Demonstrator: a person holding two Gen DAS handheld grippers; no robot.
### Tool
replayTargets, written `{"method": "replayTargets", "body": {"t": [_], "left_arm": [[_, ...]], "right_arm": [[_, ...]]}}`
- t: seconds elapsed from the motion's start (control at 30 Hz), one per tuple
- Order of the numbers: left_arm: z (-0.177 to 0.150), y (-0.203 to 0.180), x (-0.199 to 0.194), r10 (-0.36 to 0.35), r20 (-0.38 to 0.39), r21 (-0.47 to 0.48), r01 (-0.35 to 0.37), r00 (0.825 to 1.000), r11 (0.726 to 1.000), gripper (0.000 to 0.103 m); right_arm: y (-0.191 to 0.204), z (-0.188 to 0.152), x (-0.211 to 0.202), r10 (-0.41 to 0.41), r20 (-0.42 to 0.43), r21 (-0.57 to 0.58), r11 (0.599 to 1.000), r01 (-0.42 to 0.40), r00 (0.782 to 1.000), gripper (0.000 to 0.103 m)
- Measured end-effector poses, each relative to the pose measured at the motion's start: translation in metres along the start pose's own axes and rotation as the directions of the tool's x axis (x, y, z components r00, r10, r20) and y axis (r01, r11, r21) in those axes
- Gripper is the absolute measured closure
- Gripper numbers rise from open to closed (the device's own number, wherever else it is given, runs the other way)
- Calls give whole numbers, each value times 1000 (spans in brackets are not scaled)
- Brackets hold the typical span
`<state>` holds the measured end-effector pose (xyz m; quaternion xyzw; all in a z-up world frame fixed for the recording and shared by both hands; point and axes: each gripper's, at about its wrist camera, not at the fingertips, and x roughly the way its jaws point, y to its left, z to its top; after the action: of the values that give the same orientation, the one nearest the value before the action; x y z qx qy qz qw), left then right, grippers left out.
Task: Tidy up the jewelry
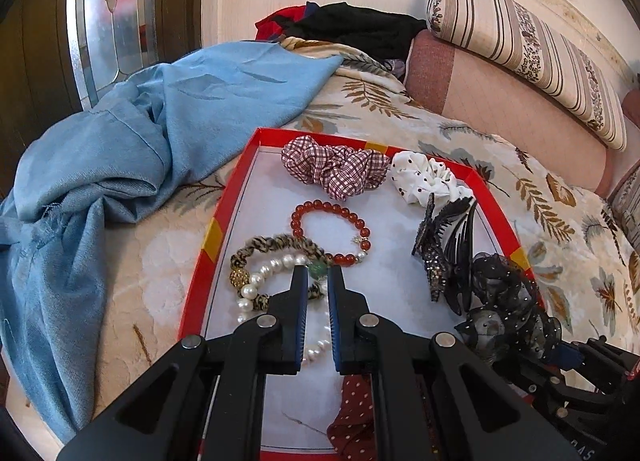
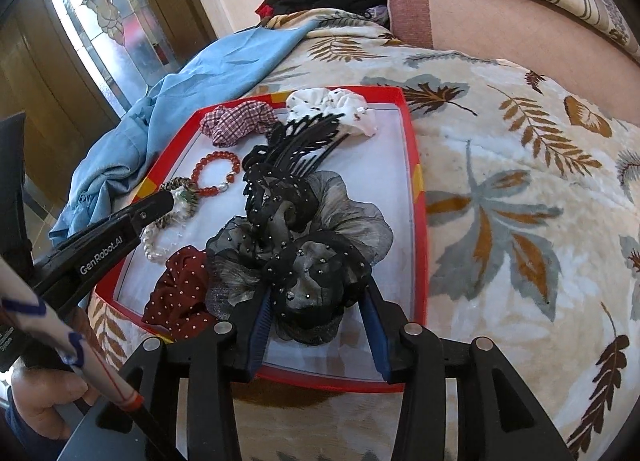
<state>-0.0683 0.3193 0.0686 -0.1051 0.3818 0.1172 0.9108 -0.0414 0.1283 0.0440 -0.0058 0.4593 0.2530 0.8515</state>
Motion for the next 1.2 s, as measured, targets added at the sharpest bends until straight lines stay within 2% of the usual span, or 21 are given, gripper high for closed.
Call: {"method": "replayTargets", "body": {"t": [0.23,0.33,0.4,0.43,0.47,0.53,0.6,0.67,0.8,0.87,0.93,1.1,1.2], "left_arm": [[1,1,0,8,4,4,-8,1000,1000,94],[1,2,-1,14,10,-1,-14,1000,1000,91],[2,1,-3,24,24,-4,-24,999,1000,80],[2,1,-5,29,37,-8,-28,999,1000,71],[2,0,-8,33,51,-11,-32,998,999,66],[3,-1,-14,45,83,-14,-44,996,999,66],[4,-1,-25,57,134,-22,-54,989,998,61],[3,0,-38,79,187,-41,-73,979,996,44],[-4,2,-74,116,301,-101,-89,947,991,37],[-13,3,-93,137,340,-134,-96,930,986,27],[-25,3,-104,148,344,-148,-102,927,984,18],[-48,2,-123,149,354,-164,-95,923,982,15],[-58,-4,-127,155,358,-142,-111,921,984,8]], "right_arm": [[10,0,3,-14,-5,-33,999,14,1000,57],[7,1,-3,-21,-4,-36,999,21,1000,48],[5,0,-9,-24,2,-33,999,24,1000,47],[5,-1,-15,-19,6,-35,999,19,1000,44],[4,-2,-19,-19,8,-38,999,20,1000,40],[2,-7,-34,-32,32,-42,999,33,999,37],[2,-11,-48,-41,61,-46,998,44,997,36],[3,-16,-62,-62,90,-53,996,67,994,31],[12,-26,-85,-162,159,-99,979,179,974,24],[13,-31,-92,-204,177,-114,968,225,963,24],[15,-37,-100,-230,197,-137,956,259,953,23],[15,-49,-113,-262,224,-147,943,299,939,19],[18,-52,-116,-267,236,-150,940,307,934,18]]}}
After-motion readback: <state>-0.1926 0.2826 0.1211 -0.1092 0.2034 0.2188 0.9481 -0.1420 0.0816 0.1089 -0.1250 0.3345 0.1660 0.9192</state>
